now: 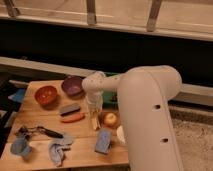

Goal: Place banana in paper cup

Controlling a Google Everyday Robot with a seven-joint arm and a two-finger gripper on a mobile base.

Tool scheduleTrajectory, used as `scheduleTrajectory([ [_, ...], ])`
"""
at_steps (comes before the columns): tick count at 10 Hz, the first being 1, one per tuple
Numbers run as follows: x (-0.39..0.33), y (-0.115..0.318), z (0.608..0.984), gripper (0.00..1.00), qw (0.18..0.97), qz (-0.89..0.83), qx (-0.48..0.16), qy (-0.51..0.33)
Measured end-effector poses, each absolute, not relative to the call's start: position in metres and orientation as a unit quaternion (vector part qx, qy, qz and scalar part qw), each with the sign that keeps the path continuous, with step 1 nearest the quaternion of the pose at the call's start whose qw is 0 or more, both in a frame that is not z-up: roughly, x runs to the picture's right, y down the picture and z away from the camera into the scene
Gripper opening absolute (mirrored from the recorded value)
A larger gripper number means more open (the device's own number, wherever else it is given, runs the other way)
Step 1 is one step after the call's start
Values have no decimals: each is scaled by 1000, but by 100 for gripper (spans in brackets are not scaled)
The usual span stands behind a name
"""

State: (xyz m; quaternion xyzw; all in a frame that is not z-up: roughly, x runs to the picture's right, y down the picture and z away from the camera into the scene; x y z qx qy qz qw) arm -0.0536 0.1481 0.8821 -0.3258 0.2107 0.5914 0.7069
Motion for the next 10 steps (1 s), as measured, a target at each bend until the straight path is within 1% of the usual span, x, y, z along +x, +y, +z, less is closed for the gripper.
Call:
scheduleTrajectory([
  [1,-52,149,882,11,705,594,-326,210],
  [2,-51,150,881,3,703,596,-326,210],
  [3,-49,149,881,0,702,597,-325,210],
  [4,-45,146,877,0,702,599,-323,209],
  [7,-32,120,845,0,709,606,-302,196],
  [10,-7,84,797,0,718,614,-268,189],
])
